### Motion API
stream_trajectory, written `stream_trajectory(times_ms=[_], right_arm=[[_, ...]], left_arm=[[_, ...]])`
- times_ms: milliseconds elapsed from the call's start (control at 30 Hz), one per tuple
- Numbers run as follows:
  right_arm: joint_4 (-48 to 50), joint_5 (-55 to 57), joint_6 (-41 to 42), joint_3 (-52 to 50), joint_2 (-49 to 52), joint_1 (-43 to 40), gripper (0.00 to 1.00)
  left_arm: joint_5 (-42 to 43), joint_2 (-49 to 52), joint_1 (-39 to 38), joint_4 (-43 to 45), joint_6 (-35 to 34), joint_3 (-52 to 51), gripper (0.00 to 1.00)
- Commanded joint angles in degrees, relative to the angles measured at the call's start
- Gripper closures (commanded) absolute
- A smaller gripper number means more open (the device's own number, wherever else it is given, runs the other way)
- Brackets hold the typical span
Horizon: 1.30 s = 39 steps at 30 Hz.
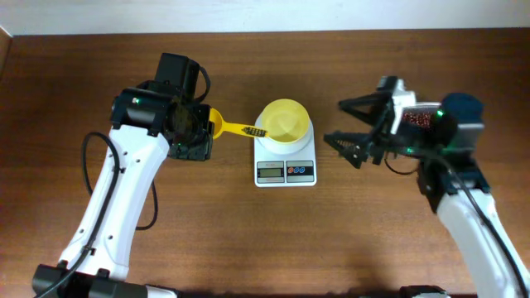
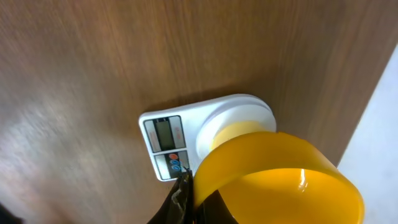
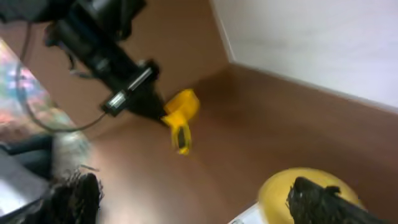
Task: Scoop item into bowl and weigh 50g on scale
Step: 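Grasp the scoop's cup rim with the right gripper above the bowl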
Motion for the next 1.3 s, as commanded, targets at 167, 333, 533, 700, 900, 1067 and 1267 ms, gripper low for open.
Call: stream_trajectory(times_ms=[167,333,533,700,900,1067,1267], right_arm=[[11.8,1.4,42.2,0.8,12.8,3.8,0.01],[11.8,8.9,42.5,0.8,12.9,8.9,0.01],[13.7,10.4,43.4,0.8,12.9,10.4,0.01],[13.7,10.4,43.4,0.8,12.9,10.4,0.01],[13.7,10.3,43.1,0.8,12.9,10.4,0.04],[13.7,10.3,39.3,0.8,12.9,10.4,0.23],[13.7,12.1,38.0,0.8,12.9,10.4,0.28]], left_arm=[[-0.5,1.4,-0.3,4.9,-3.4,0.6,1.00],[1.5,5.7,-3.0,7.7,-4.7,0.6,1.00],[1.8,5.9,-5.3,9.4,-7.2,0.6,1.00],[1.8,5.9,-10.4,15.3,-8.2,0.6,1.00],[1.6,5.9,-15.2,17.4,-10.6,0.6,1.00],[1.6,5.9,-15.7,17.5,-10.8,0.6,1.00],[1.6,5.9,-15.7,16.8,-15.5,0.6,1.00]])
